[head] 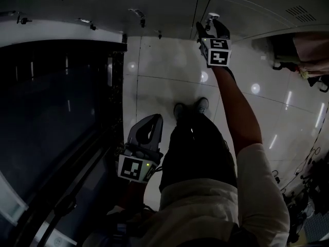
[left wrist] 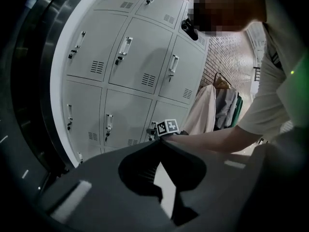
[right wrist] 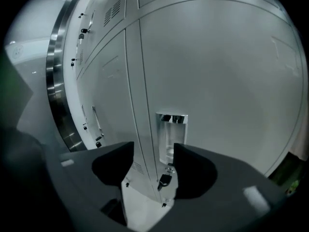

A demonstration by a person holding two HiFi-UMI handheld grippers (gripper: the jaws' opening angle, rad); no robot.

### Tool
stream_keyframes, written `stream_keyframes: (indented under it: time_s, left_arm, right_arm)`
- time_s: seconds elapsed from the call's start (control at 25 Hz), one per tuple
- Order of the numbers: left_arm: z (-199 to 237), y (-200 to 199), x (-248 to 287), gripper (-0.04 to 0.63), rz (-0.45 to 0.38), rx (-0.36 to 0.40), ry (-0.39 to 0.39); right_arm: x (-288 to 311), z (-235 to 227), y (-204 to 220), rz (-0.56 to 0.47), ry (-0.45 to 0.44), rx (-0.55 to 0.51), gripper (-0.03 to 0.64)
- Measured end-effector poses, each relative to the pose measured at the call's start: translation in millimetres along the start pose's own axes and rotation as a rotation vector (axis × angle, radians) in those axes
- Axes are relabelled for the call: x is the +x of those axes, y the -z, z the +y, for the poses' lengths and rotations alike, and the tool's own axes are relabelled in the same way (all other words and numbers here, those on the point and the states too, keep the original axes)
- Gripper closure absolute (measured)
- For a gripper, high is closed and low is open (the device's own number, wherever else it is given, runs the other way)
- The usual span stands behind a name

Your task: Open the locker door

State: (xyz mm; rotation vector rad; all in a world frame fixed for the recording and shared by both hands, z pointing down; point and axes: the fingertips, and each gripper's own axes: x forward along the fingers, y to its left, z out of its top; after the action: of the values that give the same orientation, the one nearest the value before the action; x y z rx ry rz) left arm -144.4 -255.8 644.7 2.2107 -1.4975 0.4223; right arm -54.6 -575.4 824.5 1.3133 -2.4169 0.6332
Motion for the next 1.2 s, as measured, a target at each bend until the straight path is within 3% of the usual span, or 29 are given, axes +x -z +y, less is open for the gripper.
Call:
stream_keyframes:
  time_s: [0.32,0.56,0.72,0.96,1.2]
  left_arm:
    - [1.8,2.3,-1.9,0.543,0.004,0.006,-0.021]
    - [3.7,10.7,-4.7,0.543,0.002,-0.002,-0.051]
    - [-1.2,15.5,2.8,0.543,-0.027,-0.034,-0.052]
    - [1.0,19.0,-5.6,0.543,-0.036,-0.022,-0.057]
    - [5.6,26.6,-11.3,0.543,-0.047,-0.019,-0.081]
  right_arm:
    - [11.7,1.6,-15.5,0.019,0.042,0.060,0.430]
    - [-3.3,6.2,-13.5,0.015,0.074,0.058,0.434]
    - [-17.5,3.0,-2.0,0.007,0.151,0.097,0.497]
    - [-45.1,6.2,22.2,-0.003,0.189,0.210,0.483]
    - [-83.0,5.7,50.2,-0.037,0.212,0.205,0.483]
